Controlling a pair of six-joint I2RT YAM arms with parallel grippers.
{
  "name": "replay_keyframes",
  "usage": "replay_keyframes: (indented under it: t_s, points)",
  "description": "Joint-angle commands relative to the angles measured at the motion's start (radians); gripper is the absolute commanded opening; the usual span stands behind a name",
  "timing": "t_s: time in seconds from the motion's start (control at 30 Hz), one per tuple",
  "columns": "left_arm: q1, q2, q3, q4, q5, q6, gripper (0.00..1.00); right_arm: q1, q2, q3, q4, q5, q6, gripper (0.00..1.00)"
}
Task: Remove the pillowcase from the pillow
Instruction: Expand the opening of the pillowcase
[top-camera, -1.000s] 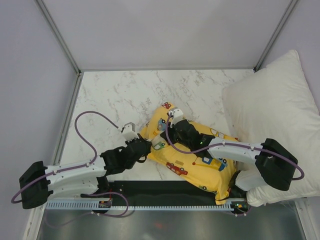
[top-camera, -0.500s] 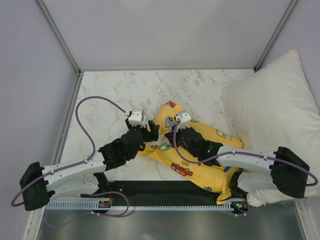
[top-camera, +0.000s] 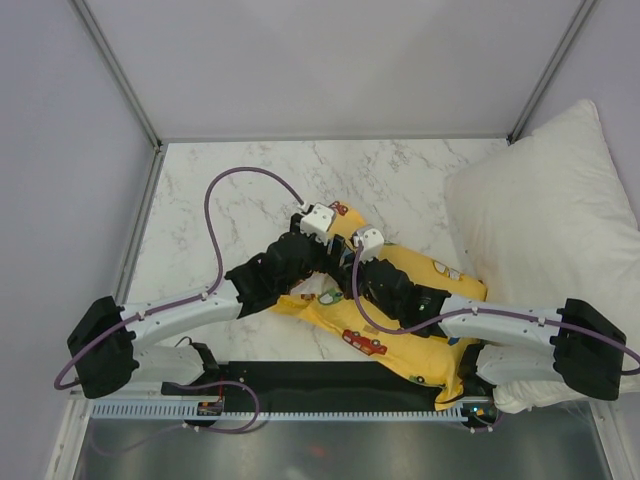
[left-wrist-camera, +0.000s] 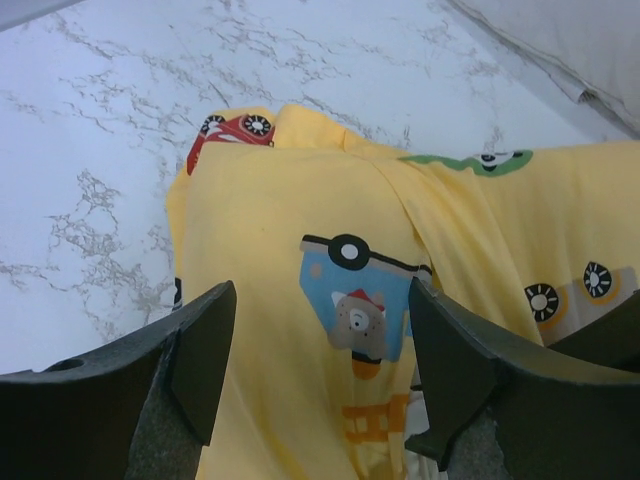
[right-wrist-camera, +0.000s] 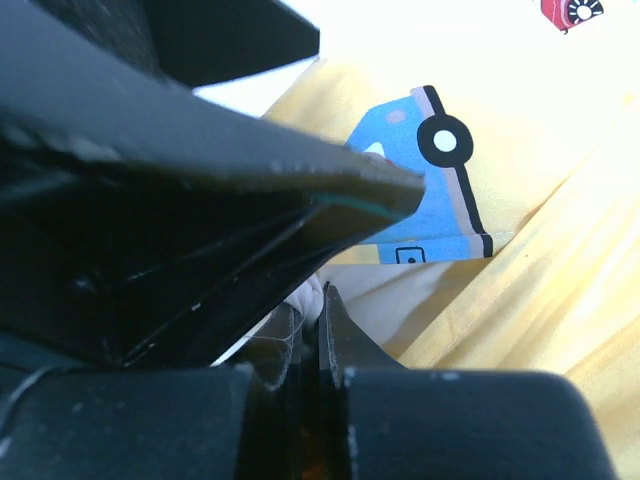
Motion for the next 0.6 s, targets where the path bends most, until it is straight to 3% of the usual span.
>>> replay_keyframes:
  t_s: [0.0,0.27,0.47,0.57]
  points:
    - [0.016,0.015,0.061,-0.094,0.101,0.07,0.76,0.006,-0.052,-0.02,-0.112,0.061,0.004,0.0]
    - [0.016,0.107,0.136,-0.298,0.182,0.084,0.7,0.006,-0.074,-0.022,-0.136,0.069,0.001,0.0]
    - [0.016,0.171,0.224,-0.5,0.179,0.09,0.51,0.008,-0.089,-0.025,-0.161,0.082,0.009,0.0]
    - [0.016,0.222,0.251,-0.556,0.153,0.067,0.35,0.006,-0.115,-0.026,-0.19,0.127,0.019,0.0]
